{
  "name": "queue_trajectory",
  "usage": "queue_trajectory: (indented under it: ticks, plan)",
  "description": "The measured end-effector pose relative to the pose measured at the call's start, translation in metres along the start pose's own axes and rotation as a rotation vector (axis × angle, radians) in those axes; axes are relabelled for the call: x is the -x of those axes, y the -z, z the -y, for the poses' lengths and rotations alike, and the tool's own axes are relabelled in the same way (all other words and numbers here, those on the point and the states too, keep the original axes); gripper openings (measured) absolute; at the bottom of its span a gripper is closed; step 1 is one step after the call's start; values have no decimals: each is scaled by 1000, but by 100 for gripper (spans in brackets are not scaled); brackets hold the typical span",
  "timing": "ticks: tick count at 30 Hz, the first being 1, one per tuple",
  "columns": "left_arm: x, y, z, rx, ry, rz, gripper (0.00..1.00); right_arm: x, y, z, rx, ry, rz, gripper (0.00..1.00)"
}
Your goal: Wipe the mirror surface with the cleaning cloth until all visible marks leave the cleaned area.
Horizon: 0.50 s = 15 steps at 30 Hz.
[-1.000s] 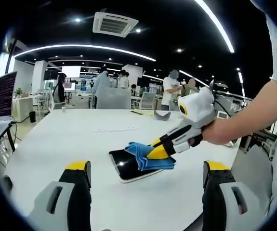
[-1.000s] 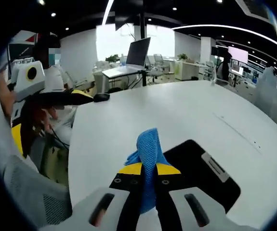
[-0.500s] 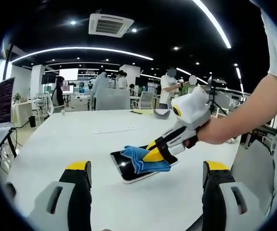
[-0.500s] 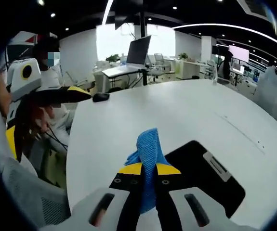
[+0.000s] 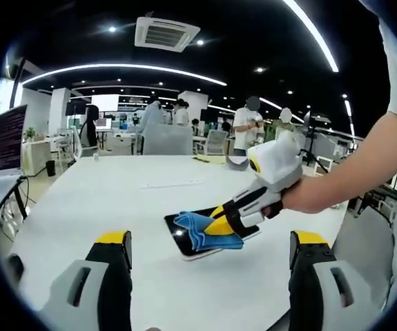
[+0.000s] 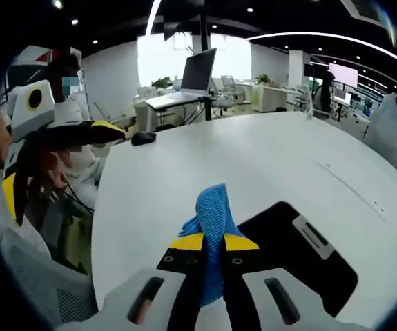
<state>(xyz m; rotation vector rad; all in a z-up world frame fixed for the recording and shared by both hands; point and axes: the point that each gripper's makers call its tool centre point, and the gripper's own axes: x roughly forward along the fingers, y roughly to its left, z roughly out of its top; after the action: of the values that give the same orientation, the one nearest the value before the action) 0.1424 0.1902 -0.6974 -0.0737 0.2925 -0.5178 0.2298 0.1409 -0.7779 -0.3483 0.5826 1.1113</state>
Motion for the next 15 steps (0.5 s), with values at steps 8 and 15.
queue_trajectory:
  ticks: [8,15]
  plan:
    - [-2,0,-3,9,-5,2,95,-4,-6,9,-16,15,13,4]
    - [-5,2,-4,3,4,-3,95,-8,-13,23,-15,35,22,4]
